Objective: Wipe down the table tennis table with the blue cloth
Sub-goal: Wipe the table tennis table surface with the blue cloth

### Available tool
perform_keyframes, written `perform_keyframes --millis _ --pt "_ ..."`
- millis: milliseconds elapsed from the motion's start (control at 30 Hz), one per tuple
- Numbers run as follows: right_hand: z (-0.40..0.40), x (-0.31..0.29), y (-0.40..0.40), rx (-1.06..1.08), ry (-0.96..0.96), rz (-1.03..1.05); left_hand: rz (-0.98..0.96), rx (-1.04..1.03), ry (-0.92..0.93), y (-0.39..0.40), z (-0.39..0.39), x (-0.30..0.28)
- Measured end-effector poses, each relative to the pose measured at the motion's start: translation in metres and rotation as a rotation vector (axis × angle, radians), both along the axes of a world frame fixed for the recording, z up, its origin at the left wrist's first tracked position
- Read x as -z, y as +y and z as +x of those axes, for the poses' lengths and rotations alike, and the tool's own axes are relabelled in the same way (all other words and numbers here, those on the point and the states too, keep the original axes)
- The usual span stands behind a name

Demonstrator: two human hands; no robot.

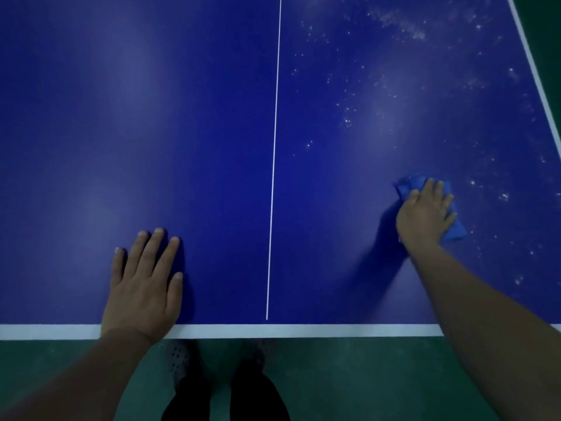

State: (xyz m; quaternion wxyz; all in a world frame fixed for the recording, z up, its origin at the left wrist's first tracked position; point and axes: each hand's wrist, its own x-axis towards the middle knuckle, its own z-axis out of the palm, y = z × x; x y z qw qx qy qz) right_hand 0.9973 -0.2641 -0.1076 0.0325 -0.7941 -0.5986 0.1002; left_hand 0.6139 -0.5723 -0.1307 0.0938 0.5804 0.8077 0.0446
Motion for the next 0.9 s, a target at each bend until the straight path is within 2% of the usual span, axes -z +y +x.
perform_keyframes --millis 67,200,300,400,467,533,600,700,767,833,900 --pt "-0.024 0.006 -0.02 -0.051 -0.039 0.048 -0.006 -0.003 -0.002 0.0 0.0 0.0" --pt "-0.125 0.016 -0.095 -0.508 -0.079 0.062 0.001 0.001 0.001 -0.001 0.003 0.0" --pt "-0.211 0.014 -0.129 -0.791 0.011 0.043 0.011 0.009 0.006 -0.001 0.001 0.001" --pt "-0.278 0.012 -0.112 -0.917 0.088 0.019 0.017 0.013 0.006 -0.001 0.002 0.001" --pt "-0.29 0.014 -0.072 -0.964 0.065 0.022 0.008 0.015 0.017 0.0 0.001 0.001" --pt "-0.266 0.016 -0.016 -0.913 -0.022 0.025 -0.009 0.023 0.03 0.0 -0.001 0.002" --pt "-0.209 0.019 0.044 -0.703 -0.12 0.071 -0.022 0.026 0.037 0.0 -0.002 0.002" --pt "-0.104 0.012 0.105 -0.244 -0.055 0.071 -0.03 0.033 0.036 0.001 -0.001 0.002" --pt "-0.069 0.002 0.112 -0.08 -0.023 0.021 -0.027 0.032 0.03 0.002 -0.001 0.0" --pt "-0.081 0.002 0.103 -0.06 -0.013 0.016 -0.029 0.028 0.022 0.001 -0.001 -0.001" --pt "-0.12 0.007 0.081 -0.14 -0.008 0.045 -0.029 0.018 0.017 0.0 -0.001 -0.002"
